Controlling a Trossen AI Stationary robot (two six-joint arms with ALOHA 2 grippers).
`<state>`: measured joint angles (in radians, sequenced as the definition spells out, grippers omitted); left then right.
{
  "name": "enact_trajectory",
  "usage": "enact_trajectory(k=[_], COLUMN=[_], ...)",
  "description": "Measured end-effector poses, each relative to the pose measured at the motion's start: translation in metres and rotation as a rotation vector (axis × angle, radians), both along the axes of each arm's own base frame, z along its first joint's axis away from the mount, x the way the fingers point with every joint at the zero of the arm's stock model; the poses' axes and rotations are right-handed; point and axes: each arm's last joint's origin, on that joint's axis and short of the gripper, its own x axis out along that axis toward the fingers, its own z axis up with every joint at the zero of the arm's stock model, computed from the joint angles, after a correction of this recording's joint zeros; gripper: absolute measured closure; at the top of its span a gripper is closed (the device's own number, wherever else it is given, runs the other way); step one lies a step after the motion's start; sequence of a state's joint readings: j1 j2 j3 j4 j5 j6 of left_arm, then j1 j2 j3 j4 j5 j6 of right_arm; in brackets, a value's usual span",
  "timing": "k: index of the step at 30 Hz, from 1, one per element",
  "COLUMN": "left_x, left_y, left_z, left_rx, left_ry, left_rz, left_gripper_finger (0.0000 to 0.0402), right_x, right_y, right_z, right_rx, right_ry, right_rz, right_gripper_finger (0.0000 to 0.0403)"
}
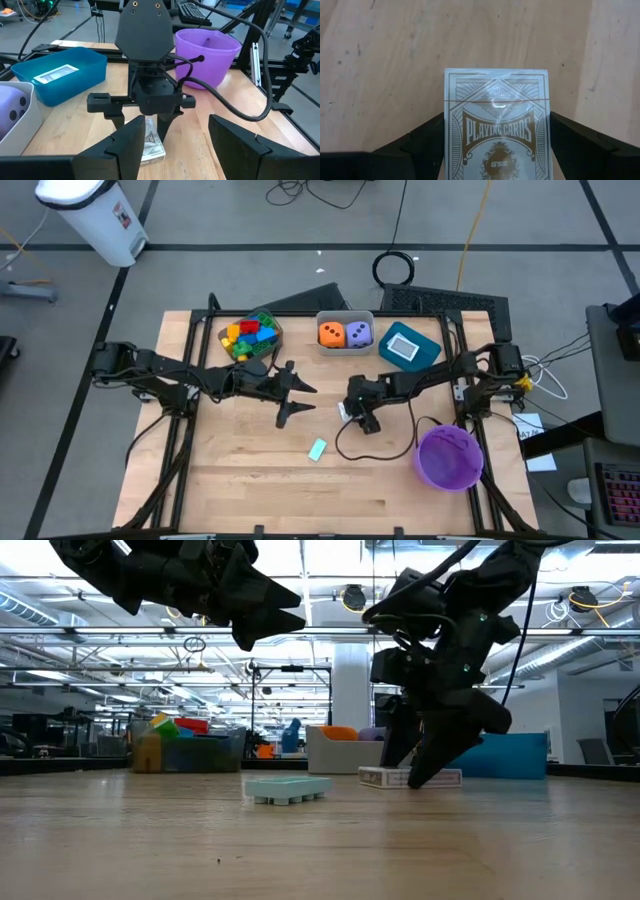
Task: Pick & Place Toys
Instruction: Put the yellow deck of cards into the blue bin
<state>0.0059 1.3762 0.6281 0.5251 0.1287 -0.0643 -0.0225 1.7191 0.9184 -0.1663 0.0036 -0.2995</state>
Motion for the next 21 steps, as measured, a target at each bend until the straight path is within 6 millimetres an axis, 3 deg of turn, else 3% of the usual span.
enact_trajectory(k=[5, 12, 21], left_x=[0.0, 0.0, 0.0], left_y=[0.0, 0.001, 0.002], left_z=[0.0, 0.0, 0.0], left_rx=[0.0, 0.0, -0.012], left_ry=[0.0, -0.001, 0.001], left_rz=[0.0, 0.002, 0.009], left_gripper_finger=[0.0176, 0.0176, 0.0176], right_x=[-0.007, -0.031, -0.08], right_y=[-0.004, -0.016, -0.069], right_z=[0.011, 0.059, 0.106], right_rx=[-0.03, -0.202, -0.264], right_ry=[0.012, -0.003, -0.049], right_rz=[-0.047, -0.155, -0.492], right_gripper_finger=[0.0109, 0.0109, 0.0109])
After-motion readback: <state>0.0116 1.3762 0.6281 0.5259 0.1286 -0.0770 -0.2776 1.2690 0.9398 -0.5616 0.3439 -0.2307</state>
